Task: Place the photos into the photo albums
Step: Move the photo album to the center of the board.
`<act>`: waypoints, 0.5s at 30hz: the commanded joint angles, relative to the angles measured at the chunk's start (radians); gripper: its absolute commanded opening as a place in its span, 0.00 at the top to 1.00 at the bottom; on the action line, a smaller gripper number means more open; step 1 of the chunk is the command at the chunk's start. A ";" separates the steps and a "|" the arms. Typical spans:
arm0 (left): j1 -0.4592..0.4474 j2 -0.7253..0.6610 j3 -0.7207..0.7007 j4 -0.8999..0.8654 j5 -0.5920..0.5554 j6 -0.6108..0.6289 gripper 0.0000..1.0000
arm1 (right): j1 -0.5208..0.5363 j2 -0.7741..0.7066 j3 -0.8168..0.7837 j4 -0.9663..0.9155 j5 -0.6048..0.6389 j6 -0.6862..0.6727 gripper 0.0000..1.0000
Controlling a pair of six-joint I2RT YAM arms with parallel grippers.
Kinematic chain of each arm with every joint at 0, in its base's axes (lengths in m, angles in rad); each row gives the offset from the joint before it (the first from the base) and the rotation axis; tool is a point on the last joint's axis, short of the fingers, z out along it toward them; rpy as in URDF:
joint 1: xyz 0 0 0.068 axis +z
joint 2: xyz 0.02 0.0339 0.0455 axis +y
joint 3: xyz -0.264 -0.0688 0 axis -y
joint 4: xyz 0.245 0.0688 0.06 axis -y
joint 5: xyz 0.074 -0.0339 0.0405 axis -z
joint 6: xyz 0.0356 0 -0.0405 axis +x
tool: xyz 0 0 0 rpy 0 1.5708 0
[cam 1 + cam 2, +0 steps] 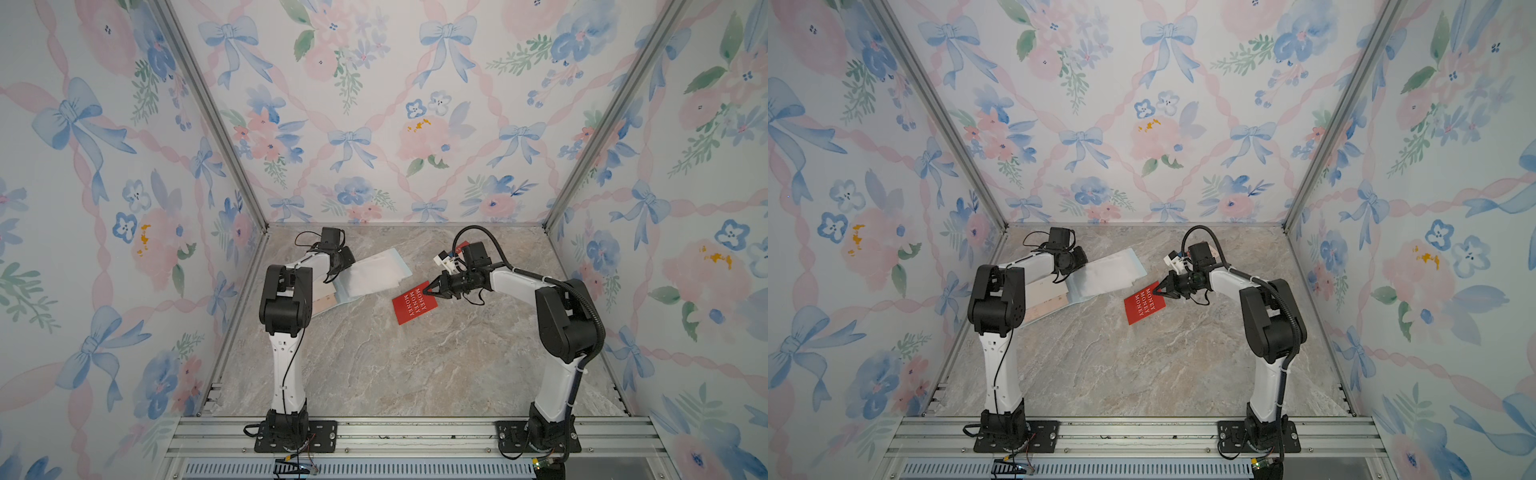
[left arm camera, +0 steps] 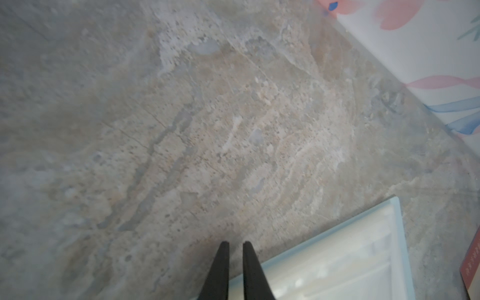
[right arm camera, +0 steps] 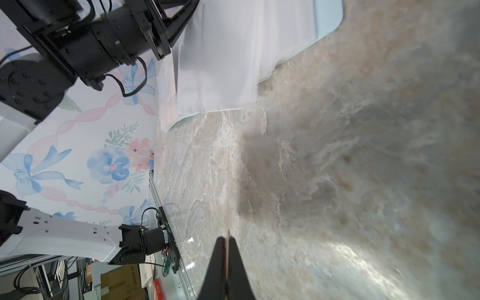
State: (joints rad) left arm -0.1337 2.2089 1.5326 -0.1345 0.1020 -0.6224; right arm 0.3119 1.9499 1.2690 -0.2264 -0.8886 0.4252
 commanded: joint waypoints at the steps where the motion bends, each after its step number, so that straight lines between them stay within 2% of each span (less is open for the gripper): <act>1: -0.046 0.005 -0.062 -0.076 0.005 -0.014 0.86 | -0.025 -0.043 -0.018 0.060 0.007 0.039 1.00; 15: -0.220 -0.036 -0.144 -0.059 0.005 -0.035 0.88 | -0.094 -0.125 -0.022 0.055 0.038 0.053 1.00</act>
State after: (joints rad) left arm -0.3290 2.1559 1.4395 -0.0986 0.0940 -0.6395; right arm 0.2447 1.8706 1.2575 -0.1890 -0.8719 0.4644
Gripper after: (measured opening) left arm 0.125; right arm 0.047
